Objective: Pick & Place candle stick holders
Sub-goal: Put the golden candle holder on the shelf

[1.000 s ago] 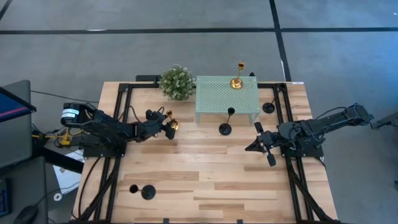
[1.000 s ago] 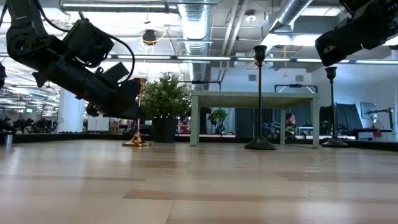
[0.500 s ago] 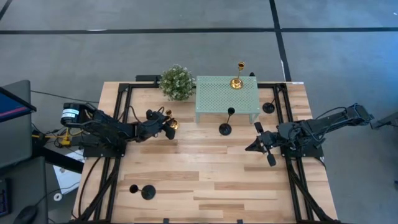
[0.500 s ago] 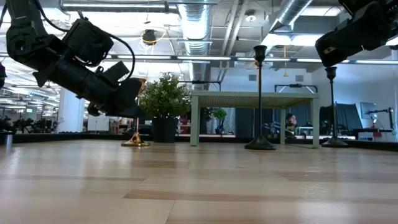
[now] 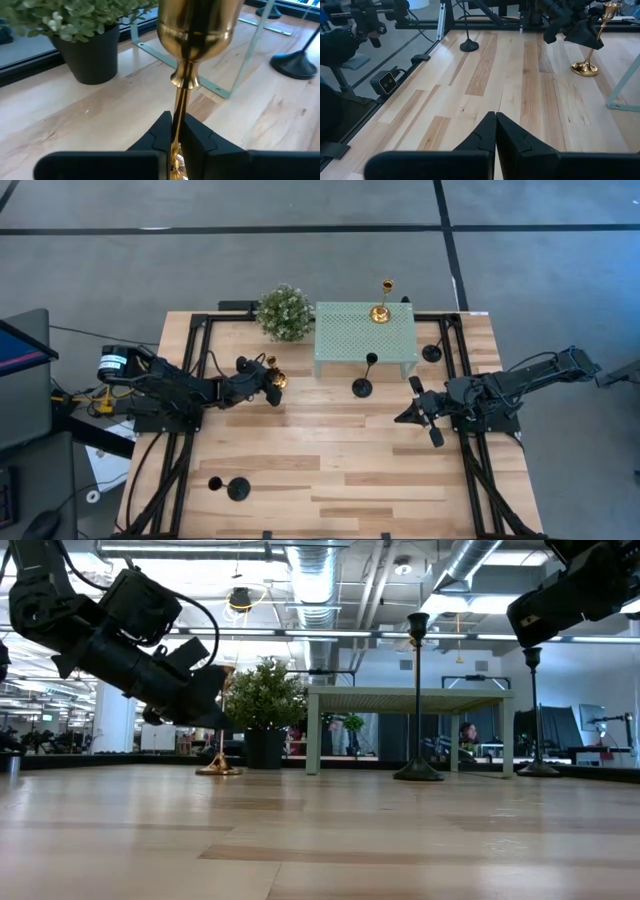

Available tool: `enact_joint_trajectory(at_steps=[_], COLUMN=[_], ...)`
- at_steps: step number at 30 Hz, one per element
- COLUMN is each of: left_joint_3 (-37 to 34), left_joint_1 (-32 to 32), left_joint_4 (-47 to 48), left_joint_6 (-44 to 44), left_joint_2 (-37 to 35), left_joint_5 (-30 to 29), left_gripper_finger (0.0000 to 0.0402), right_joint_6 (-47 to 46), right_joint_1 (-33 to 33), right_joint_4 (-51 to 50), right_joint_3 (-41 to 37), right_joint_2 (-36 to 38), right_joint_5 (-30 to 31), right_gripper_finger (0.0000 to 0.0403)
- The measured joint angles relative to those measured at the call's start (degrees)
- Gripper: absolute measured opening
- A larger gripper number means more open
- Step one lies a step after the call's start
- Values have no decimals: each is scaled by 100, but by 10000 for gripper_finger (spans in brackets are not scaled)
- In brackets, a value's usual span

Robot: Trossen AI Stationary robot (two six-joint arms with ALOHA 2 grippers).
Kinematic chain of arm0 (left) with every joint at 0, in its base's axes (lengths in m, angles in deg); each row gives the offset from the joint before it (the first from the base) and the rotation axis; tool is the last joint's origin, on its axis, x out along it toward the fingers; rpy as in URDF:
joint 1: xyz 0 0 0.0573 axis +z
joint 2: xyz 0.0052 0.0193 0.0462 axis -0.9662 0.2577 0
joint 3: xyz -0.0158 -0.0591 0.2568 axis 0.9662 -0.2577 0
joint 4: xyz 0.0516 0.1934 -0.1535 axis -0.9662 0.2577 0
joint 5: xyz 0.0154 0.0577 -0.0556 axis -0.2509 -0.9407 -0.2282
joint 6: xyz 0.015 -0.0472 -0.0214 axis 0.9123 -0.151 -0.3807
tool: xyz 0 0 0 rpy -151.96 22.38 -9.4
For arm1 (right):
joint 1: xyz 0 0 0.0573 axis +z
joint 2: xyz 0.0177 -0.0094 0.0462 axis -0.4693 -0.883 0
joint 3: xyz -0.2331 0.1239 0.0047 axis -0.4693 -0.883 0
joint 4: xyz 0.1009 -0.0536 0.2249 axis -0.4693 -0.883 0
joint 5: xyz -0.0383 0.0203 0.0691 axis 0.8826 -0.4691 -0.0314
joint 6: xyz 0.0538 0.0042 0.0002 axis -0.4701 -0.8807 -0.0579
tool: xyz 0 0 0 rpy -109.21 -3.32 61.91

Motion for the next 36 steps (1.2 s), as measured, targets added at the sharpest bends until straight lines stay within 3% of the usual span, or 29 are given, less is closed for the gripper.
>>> enact_joint_trajectory(at_steps=[11, 21, 26, 33, 36], left_joint_3=[7, 65, 638, 2131, 2676], left_joint_1=[-89, -631, -764, -831, -829], left_joint_4=[-8, 217, 973, 2841, 3137], left_joint_6=[-161, -205, -73, 55, 451], left_joint_2=[-40, -1035, -1387, -1274, -1185], left_joint_5=[310, 387, 364, 361, 354], left_gripper_finger=[17, 16, 16, 16, 17], right_joint_6=[0, 0, 0, 0, 0], right_joint_1=[0, 0, 1, 1, 1], right_joint_4=[0, -2, -4, -6, -8], right_joint_3=[0, 0, 0, 0, 0], right_joint_2=[0, 2, 1, 2, 1], right_joint_5=[0, 0, 0, 0, 0], right_gripper_finger=[0, 0, 0, 0, 0])
